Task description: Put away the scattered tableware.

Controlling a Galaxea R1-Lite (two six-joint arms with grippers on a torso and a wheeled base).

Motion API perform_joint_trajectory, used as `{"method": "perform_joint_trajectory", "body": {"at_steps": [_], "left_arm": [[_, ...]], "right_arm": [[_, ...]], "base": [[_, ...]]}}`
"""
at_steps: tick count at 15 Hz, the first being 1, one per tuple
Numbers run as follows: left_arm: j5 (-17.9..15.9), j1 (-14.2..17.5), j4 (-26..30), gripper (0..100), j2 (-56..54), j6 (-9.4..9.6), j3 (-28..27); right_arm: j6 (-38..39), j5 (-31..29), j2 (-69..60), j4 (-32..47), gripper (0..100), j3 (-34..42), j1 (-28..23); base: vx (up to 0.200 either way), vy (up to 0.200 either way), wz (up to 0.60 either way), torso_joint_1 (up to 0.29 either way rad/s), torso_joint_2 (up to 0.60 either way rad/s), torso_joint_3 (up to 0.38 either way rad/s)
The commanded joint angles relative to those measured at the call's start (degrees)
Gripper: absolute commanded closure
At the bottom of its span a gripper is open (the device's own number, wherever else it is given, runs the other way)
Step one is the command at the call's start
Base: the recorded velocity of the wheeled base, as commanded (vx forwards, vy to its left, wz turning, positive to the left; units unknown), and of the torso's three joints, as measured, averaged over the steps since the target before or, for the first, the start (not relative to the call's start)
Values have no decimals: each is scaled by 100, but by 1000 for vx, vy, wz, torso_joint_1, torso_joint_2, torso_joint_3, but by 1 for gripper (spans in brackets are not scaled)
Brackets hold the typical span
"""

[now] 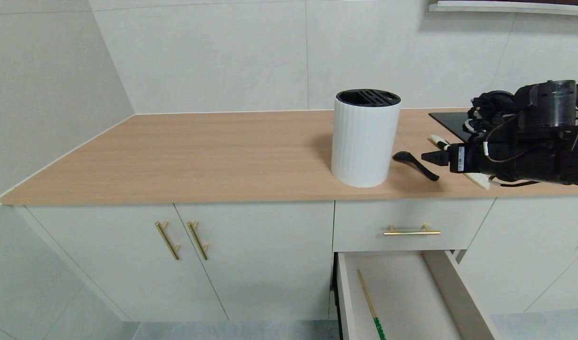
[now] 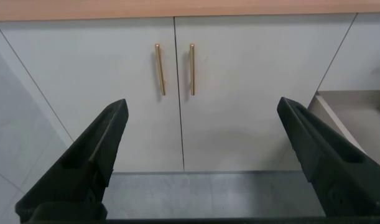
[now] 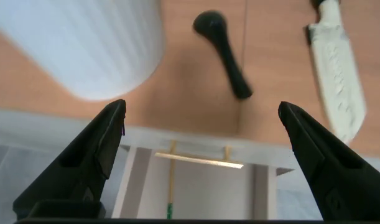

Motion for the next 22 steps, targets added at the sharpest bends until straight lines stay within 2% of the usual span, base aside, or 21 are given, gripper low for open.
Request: {"method": "perform_joint_trajectory", "body": {"at_steps": [1, 4, 6, 10, 22], "left_arm": [[1, -1, -1, 0, 0, -1, 2], [1, -1, -1, 0, 0, -1, 2], [1, -1, -1, 0, 0, -1, 2], [1, -1, -1, 0, 0, -1, 2], [1, -1, -1, 0, 0, -1, 2]], "right_arm": [[-192, 352, 391, 49, 0, -322, -102], [-508, 959, 725, 49, 0, -682, -410], [-895, 976, 1006, -30, 0, -726, -647], [-930, 994, 1542, -892, 0, -691, -674], [-895, 994, 2131, -979, 0, -1113, -674]], "base": [[0, 0, 0, 0, 0, 0], [0, 0, 0, 0, 0, 0], [0, 0, 0, 0, 0, 0], [0, 0, 0, 0, 0, 0], [0, 0, 0, 0, 0, 0]]}}
